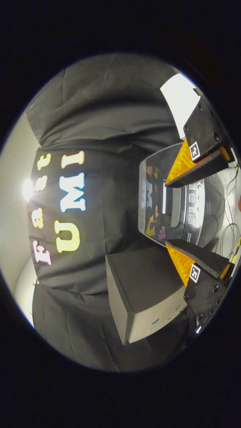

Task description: Put the clothes into the washing machine and then close the washing machine lid.

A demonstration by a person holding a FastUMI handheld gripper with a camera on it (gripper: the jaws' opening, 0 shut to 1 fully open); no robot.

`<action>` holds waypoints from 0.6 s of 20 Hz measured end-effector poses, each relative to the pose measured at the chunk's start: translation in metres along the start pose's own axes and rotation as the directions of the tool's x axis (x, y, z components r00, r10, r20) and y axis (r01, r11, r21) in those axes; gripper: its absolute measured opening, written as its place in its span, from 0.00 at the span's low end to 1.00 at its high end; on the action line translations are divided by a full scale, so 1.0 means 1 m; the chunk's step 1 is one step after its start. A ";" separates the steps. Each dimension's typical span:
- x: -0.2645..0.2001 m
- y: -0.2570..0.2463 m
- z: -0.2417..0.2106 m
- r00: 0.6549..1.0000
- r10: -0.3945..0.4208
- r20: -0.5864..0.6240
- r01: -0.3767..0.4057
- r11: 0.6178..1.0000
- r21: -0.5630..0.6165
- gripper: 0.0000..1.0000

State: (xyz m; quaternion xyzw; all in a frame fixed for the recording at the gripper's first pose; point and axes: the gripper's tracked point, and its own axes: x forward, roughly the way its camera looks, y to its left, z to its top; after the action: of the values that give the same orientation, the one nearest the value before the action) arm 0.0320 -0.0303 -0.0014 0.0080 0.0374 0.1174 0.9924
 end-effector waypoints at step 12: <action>-0.107 -0.041 -0.025 0.984 -0.153 0.094 0.143 0.984 0.108 0.98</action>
State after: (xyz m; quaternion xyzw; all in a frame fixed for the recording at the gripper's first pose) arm -0.0644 -0.0947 -0.0191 0.0610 -0.0071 0.0408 0.9973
